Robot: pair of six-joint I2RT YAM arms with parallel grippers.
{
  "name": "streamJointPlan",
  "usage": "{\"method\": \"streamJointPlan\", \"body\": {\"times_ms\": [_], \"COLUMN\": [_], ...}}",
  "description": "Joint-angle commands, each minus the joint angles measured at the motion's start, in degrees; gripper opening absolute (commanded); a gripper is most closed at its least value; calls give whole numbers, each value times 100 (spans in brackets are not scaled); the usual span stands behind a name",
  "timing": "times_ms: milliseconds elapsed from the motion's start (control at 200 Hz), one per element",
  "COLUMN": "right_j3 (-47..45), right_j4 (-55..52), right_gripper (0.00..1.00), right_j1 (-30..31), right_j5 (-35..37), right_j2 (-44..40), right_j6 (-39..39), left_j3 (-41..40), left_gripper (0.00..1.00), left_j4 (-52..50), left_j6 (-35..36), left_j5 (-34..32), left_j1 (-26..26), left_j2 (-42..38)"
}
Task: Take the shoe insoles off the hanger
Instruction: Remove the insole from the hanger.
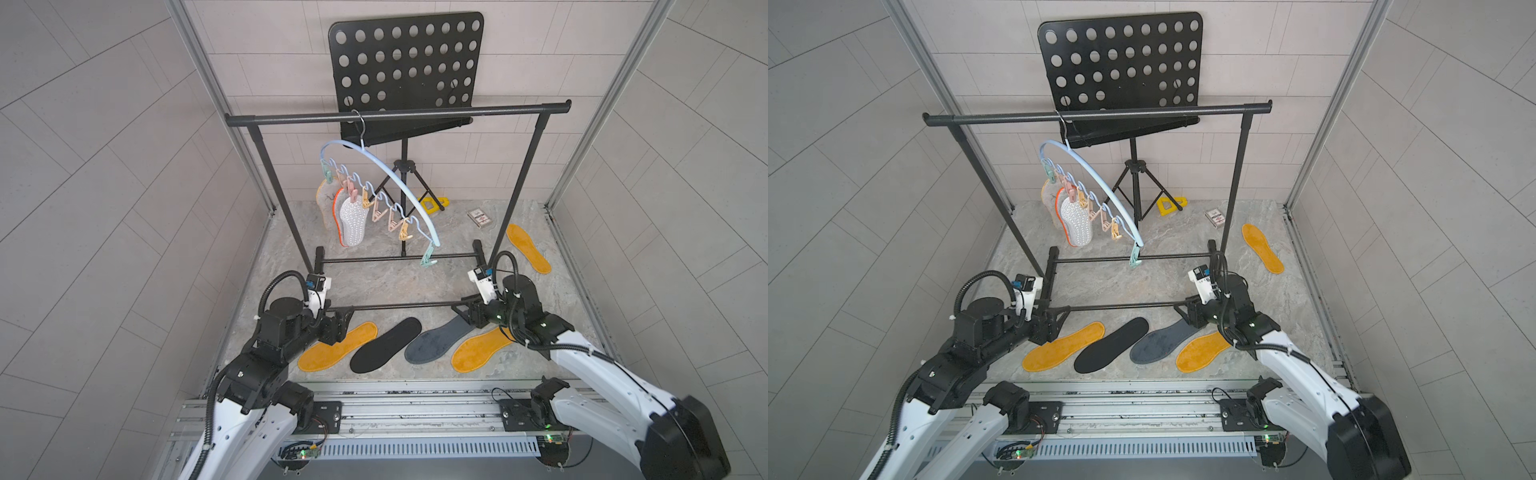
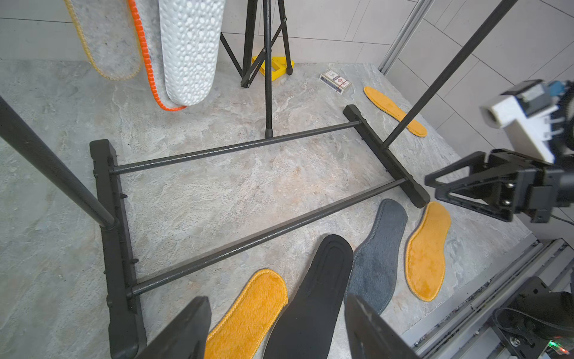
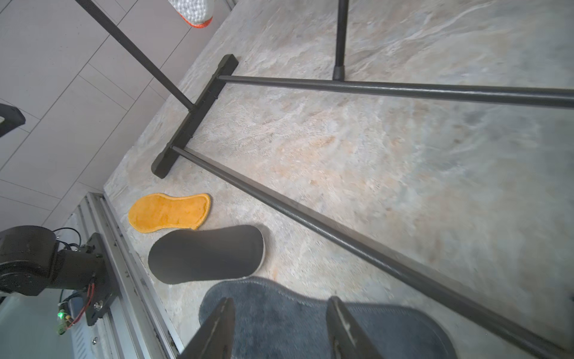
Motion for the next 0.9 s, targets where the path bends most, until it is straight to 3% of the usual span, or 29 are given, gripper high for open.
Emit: {"method": "streamJointPlan", "body": {"times_ms": [0,215,440,605,891], "right_j3": [982,3145,5322,6424,7297], "right_j4": [1239,2140,2422,2550,2613], "right_gripper": [54,61,62,66,68], "right_j1": [71,285,303,287,425], "right_j5": [-736,-1317,-1912,-2118,-2503], "right_j2": [982,3094,4724,5444,5925], "right_j6": [50,185,302,336,326], "left_j3": [-102,-111,-103,-103,-105], "left_gripper": [74,73,73,72,72], "left_j4": [195,213,212,195,186], "left_j6": [-74,-70,-53,-52,-35], "left_j5": [-24,90,177,90,49], "left_j1": [-15,-27,-180,-282,-507], "left_j2": [0,-4,66,50,95]}}
